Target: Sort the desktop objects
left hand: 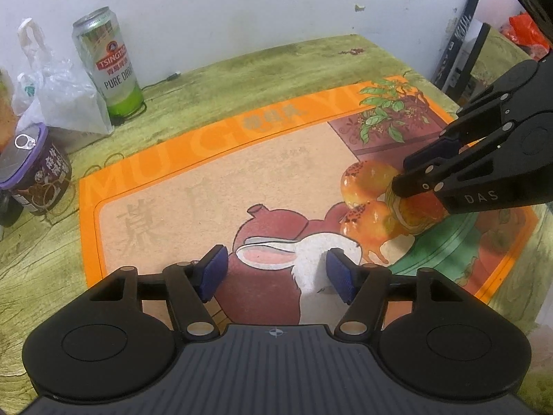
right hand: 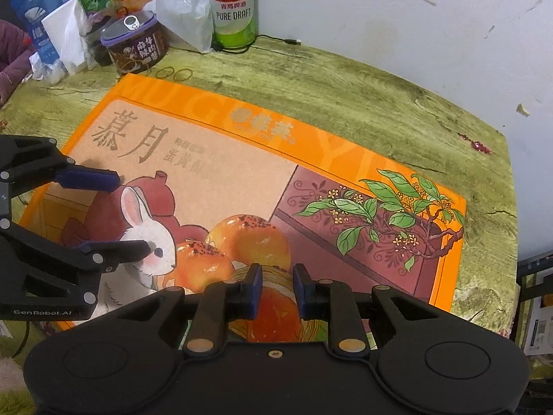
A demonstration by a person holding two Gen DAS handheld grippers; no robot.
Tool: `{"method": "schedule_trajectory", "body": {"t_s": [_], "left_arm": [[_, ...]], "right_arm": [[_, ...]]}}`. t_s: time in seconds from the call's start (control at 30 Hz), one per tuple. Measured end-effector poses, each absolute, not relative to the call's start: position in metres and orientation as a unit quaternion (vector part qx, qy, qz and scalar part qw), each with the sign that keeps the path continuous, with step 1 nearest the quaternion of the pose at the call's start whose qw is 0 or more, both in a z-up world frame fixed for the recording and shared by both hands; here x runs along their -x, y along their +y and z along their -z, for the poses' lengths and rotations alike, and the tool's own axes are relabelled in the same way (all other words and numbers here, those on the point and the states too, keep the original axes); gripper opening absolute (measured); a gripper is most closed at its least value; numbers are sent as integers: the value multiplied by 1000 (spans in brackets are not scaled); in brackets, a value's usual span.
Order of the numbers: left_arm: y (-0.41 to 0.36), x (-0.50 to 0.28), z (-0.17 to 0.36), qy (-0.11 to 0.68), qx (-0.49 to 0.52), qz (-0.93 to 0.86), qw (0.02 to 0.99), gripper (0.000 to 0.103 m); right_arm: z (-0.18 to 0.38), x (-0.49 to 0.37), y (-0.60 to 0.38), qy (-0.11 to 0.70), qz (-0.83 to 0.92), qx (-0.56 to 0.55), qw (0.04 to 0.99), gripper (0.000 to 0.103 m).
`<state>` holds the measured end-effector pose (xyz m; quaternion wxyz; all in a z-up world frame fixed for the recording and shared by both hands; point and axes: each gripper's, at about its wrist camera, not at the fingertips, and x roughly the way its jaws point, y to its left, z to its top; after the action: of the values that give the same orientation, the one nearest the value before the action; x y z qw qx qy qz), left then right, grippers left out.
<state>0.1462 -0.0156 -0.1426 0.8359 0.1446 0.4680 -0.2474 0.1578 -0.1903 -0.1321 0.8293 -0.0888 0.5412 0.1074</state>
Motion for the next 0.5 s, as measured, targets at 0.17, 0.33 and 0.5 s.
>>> {"method": "schedule_trajectory", "body": {"t_s": [0.17,0.33,0.5], "left_arm": [[-15,-145,143,461,-138,248,841,65],[-15,-141,139,460,-137,250,841,64],[-17,-129,132,460,-136,265,836,64]], "right_arm": [[132,-159,-190,544,-105,90,828,20],[126,-153,-191,545,-103,88,827,20],[115,-137,-194,548,-101,87,826,20]]}}
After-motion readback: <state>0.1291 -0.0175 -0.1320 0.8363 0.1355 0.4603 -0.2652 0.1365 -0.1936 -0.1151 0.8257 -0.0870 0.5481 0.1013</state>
